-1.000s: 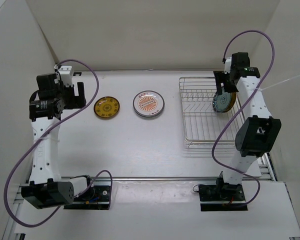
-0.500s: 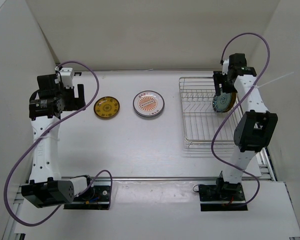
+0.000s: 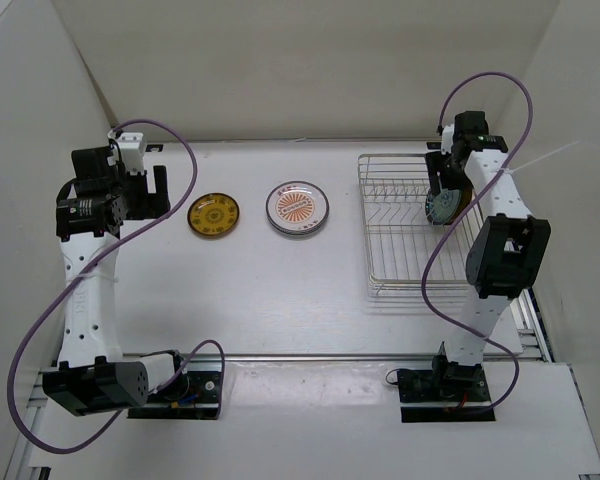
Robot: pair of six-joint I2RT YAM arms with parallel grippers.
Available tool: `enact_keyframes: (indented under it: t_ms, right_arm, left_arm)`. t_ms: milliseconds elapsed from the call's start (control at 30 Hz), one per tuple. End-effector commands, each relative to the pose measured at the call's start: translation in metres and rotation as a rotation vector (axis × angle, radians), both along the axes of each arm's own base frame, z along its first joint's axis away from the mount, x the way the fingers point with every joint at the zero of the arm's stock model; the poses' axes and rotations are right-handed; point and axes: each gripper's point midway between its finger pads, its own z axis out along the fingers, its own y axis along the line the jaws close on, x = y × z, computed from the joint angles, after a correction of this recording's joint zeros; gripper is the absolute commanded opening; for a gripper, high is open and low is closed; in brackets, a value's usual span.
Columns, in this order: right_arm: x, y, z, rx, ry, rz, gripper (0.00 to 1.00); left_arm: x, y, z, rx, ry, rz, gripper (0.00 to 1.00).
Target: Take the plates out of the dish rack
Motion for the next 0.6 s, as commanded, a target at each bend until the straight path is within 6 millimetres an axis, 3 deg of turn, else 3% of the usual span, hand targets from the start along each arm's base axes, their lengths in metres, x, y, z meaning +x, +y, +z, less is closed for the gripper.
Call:
enact_keyframes:
  t_ms: [0,133,333,367,400,567]
  right_arm:
    - [0.012,0.002,0.012,0.02,-0.054,0.004,0.75]
    - [0.011,0.001,0.02,0.024,-0.074,-0.022,0.71]
    - [0.008,-0.005,0.033,0.015,-0.109,-0.105,0.52]
    - [0.008,-0.006,0.033,0.012,-0.11,-0.118,0.47]
    - [0.008,-0.008,0.034,0.011,-0.112,-0.133,0.34]
    - [0.008,-0.018,0.038,-0.034,-0.125,-0.187,0.12]
  left_arm:
    - [-0.001,-0.005,0.013,-0.017,-0.037,-0.01,1.0]
    - [0.0,-0.006,0.01,-0.024,-0.028,-0.017,1.0]
    - [0.002,-0.011,0.003,-0.053,-0.009,-0.035,1.0]
    - [0.002,-0.011,0.003,-0.053,-0.009,-0.035,1.0]
    - [0.002,-0.011,0.003,-0.053,-0.009,-0.035,1.0]
    - [0.004,-0.015,0.001,-0.068,-0.002,-0.052,1.0]
